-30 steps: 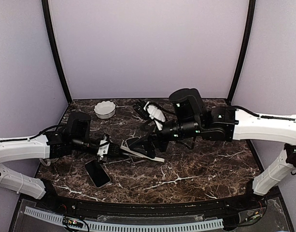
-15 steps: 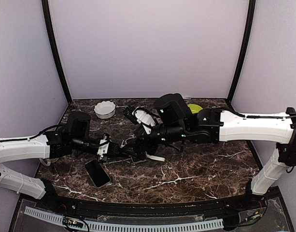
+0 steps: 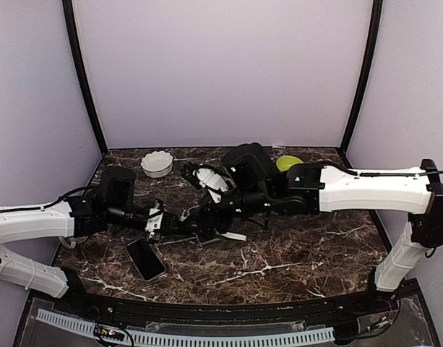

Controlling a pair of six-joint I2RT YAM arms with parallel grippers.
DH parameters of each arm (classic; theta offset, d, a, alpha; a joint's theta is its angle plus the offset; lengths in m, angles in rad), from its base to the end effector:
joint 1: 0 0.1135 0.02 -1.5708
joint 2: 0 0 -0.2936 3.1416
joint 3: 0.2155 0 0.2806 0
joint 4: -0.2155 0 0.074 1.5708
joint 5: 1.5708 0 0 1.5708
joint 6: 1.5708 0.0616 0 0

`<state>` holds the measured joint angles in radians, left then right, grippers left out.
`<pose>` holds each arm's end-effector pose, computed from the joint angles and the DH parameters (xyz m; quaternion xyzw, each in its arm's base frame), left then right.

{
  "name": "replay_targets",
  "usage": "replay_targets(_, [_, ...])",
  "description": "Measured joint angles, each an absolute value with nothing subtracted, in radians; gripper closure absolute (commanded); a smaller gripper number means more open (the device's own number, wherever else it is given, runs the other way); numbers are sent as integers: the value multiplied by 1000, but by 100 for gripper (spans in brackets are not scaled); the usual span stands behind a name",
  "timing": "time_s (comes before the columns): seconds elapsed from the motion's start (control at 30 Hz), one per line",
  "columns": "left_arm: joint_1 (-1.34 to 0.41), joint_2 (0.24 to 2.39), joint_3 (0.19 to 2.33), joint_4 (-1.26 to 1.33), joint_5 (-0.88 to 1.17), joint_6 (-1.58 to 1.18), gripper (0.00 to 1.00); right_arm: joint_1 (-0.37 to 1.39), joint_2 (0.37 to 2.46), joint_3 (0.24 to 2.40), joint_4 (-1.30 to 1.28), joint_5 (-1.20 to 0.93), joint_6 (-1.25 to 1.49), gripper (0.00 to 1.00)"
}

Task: Take the phone out of the phone case
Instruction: Remove the phone case from the phone.

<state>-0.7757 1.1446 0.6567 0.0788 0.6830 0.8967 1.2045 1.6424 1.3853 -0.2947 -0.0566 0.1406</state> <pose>0.1731 -0.2242 0.2569 0.7078 0.3916 -0.2482 0.5330 0.1532 0.4090 0.3236 -0.4545 0.7451 0.3231 0.3660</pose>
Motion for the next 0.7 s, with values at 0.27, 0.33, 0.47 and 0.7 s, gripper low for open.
replay_targets(0.27, [-770,1142,656,78,676,896,100,1205,1664,1422,-307,-2,144,24])
replay_targets(0.33, [-768,1141,656,78,674,895,100,1205,1671,1430,-309,5,144,24])
replay_targets(0.47, [-768,1140,656,78,673,894,100,1205,1672,1430,-310,-1,142,25])
replay_targets(0.7, [-768,1127,651,78,664,893,100,1206,1671,1430,-311,-5,126,32])
